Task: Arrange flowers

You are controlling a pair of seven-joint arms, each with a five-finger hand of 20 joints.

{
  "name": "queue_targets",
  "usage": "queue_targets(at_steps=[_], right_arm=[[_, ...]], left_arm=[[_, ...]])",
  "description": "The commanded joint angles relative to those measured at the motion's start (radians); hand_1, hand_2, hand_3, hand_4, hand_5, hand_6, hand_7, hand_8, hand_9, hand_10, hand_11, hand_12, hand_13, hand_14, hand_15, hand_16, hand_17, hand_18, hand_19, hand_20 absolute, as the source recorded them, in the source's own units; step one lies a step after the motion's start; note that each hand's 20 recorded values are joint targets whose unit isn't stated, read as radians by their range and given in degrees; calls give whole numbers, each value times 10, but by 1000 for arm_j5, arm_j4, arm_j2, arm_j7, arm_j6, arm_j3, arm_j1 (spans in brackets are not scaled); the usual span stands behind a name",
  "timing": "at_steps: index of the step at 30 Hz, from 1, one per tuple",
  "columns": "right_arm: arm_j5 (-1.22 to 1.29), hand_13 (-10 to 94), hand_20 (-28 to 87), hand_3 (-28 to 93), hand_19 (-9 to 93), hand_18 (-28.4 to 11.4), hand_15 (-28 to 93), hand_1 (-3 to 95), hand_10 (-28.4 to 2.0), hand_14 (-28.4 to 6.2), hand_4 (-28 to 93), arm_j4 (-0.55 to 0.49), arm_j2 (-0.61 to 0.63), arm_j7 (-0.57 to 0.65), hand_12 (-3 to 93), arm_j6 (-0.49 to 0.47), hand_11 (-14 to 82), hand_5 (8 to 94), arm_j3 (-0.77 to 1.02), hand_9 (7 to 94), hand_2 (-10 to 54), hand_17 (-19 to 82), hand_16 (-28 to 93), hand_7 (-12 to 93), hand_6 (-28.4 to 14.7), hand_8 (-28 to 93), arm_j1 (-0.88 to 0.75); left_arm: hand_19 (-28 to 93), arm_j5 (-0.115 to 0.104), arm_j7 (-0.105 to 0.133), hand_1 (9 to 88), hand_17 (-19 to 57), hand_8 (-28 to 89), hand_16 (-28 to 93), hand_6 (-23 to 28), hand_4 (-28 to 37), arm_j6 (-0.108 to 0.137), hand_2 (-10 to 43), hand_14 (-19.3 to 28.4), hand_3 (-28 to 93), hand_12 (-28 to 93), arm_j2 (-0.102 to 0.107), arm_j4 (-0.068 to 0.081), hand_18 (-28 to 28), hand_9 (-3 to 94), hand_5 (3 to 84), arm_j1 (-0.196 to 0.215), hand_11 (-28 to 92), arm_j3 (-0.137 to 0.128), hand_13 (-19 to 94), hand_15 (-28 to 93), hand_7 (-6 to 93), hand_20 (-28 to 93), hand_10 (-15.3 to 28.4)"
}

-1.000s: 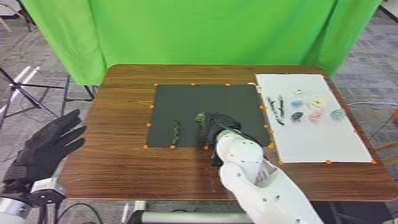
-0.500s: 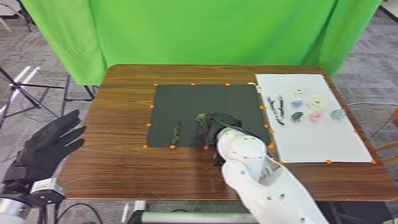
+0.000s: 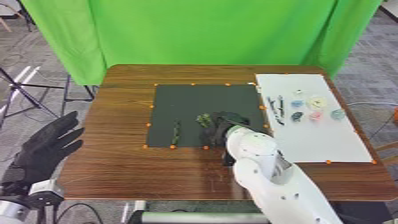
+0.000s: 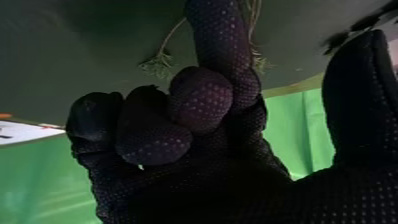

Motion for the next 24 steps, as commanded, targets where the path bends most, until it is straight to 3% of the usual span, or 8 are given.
queue_targets(at_steps=[1,15,24], right_arm=[[36,738,551,732,905,-257,828,130,-102,-114,-242,-11,4,-9,481,14,586,793,14,831,-17,313,390,466,-6,-96,-9],[-65,698,555,727,878,-254,818,123,-121,-130,-239,111,-9,-34,475,100,570,765,-43,798,12,276,389,443,-18,-95,14],[-67,686,562,729,866,-253,815,119,-123,-130,-237,106,-29,-73,469,101,567,751,-65,791,14,268,384,439,-20,-98,14]], left_arm=[[337,0,2,241,-101,-96,71,16,-262,-1,-77,117,697,194,-4,-5,168,195,257,12,128,-2,146,185,183,106,91],[337,0,-2,241,-101,-96,70,15,-261,-3,-76,117,695,195,0,0,168,195,257,5,127,6,146,186,183,107,90],[338,-1,-4,241,-102,-97,70,15,-262,-4,-75,117,696,194,5,1,169,195,257,-2,129,11,146,186,184,107,91]])
